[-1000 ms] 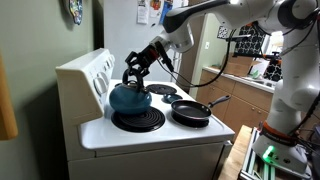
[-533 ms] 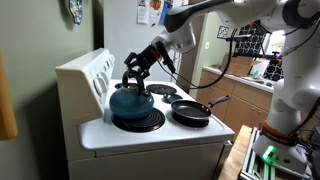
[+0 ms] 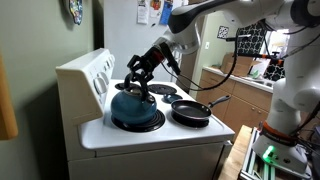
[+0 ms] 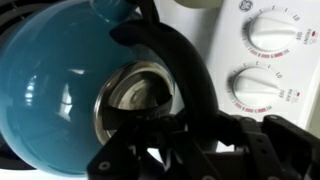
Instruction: Move the blue teapot from the right to the left cooker
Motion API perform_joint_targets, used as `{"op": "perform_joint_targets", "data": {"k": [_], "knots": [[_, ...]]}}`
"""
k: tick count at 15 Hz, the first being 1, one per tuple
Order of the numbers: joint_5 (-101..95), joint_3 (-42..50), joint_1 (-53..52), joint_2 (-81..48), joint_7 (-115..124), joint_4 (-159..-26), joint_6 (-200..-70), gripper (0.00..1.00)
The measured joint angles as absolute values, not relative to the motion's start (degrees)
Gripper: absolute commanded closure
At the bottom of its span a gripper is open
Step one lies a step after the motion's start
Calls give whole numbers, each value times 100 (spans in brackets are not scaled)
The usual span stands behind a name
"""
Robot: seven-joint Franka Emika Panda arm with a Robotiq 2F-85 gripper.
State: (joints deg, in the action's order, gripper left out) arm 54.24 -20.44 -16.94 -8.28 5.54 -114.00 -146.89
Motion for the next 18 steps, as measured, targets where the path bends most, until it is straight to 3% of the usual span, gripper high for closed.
{"op": "perform_joint_targets", "data": {"k": [15,16,17,18], "knots": [[5410,-1946,-1704,-385,678,-11901,-14683,98],[5411,-1937,-1704,-385,678,-11901,-14683,93],[5414,-1932,-1703,-385,678,-11901,-14683,66],[5414,-1927,-1703,-385,678,-11901,-14683,64]]}}
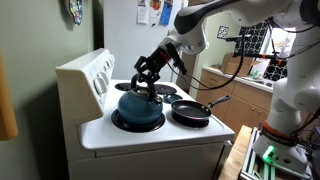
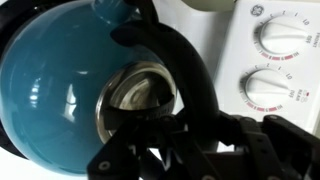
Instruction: Move the blue teapot from the right to the left cooker
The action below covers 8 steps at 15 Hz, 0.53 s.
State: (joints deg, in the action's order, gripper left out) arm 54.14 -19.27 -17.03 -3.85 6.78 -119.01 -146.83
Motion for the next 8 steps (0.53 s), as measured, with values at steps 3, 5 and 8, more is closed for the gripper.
{"op": "perform_joint_targets", "data": {"k": [3,5,8], "knots": [[5436,-1918,-1703,-346,681,-11899,-14685,43],[5438,-1903,-1701,-276,729,-11909,-14685,27],[5432,-1862,-1699,-86,885,-11927,-14580,5]]}}
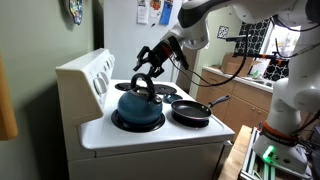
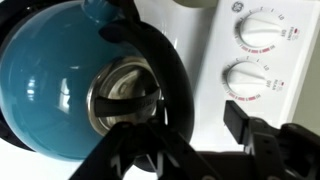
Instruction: Move the blue teapot from the right to the left cooker
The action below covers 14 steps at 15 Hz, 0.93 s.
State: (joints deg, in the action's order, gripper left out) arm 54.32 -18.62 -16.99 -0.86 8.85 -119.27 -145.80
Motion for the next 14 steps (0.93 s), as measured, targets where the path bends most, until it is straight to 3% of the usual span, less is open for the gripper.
{"op": "perform_joint_targets", "data": {"k": [2,6,14], "knots": [[5398,-1825,-1692,50,1033,-11944,-14411,0],[4926,-1754,-1655,389,1613,-12008,-13739,0],[2423,-1651,-1398,830,3234,-11644,-11283,0]]}}
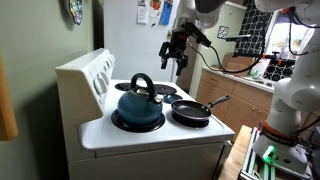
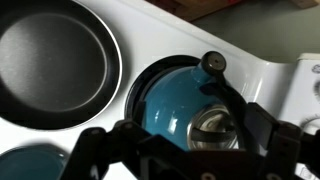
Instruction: Move the blue teapot from the right to the left cooker
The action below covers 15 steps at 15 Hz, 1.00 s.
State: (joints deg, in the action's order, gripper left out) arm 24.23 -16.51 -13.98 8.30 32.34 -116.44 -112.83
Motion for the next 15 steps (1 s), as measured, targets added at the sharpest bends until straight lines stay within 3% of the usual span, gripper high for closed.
{"op": "perform_joint_targets", "data": {"k": [4,15], "knots": [[1549,-1687,-1382,819,3426,-11210,-10946,0],[695,-1854,-1384,833,3806,-10808,-11857,0]]}}
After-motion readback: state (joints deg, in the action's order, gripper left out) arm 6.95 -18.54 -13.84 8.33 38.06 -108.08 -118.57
